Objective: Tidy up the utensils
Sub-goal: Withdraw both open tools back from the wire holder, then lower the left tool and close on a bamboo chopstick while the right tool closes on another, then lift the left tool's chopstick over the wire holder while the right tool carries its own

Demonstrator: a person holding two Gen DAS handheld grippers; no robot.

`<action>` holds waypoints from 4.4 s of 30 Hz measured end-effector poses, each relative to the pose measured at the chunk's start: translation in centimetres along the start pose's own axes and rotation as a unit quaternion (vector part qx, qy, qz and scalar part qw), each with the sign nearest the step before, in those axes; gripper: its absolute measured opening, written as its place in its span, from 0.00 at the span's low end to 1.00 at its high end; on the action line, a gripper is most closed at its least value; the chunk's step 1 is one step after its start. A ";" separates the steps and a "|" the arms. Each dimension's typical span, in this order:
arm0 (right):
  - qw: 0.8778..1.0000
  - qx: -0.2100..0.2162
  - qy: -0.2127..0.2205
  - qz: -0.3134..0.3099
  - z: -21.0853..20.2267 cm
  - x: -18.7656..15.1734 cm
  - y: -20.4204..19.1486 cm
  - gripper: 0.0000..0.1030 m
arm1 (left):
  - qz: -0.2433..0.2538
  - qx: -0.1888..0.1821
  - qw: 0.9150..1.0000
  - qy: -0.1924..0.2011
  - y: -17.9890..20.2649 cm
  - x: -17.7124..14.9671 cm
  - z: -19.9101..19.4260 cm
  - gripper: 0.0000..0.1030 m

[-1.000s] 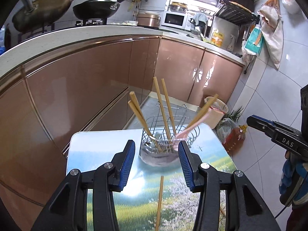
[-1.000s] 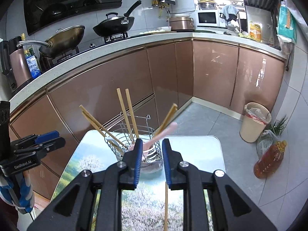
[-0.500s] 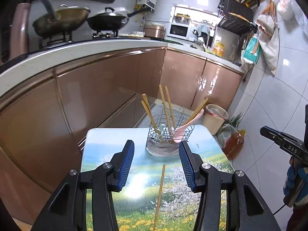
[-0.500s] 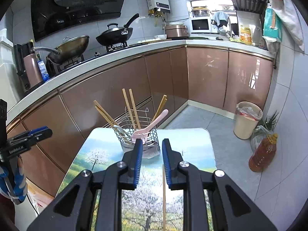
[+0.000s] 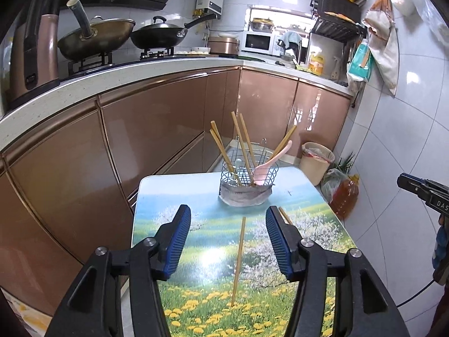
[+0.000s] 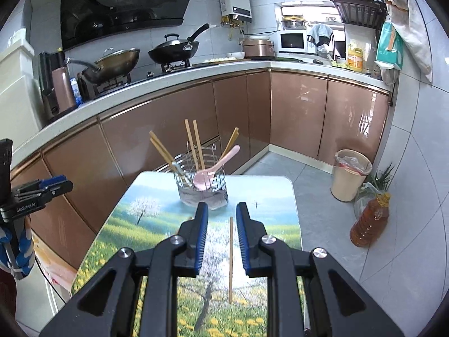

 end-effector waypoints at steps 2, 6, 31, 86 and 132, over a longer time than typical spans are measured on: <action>1.000 0.003 -0.004 -0.002 -0.2 -1.1 -0.1 0.19 | 0.003 0.006 1.000 0.006 0.1 -0.9 -0.4 0.58; 1.000 -0.002 -0.019 -0.009 0.0 -2.8 -0.2 0.19 | 0.018 0.022 1.000 0.010 0.4 -2.8 -0.6 0.60; 0.994 0.008 -0.113 -0.003 9.5 -8.2 0.4 0.19 | 0.071 0.047 0.996 -0.003 1.5 -4.7 4.7 0.63; 0.929 0.033 -0.356 -0.097 32.0 -10.9 -1.4 0.06 | 0.088 -0.042 0.930 -0.353 4.1 -11.0 31.0 0.06; 0.968 0.132 0.212 -0.012 12.5 18.2 -6.8 0.06 | -0.045 -0.091 0.975 0.198 0.5 17.3 11.3 0.06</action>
Point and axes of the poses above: each gripper's, at about its wrist camera, not at the fingertips, and z roughly the way its jaws point, y to its right, x to its top, the point moved 8 cm from there along z, roughly the way its jaws point, and after that the axes turned 3 degrees about -x, right-handed, at the moved point
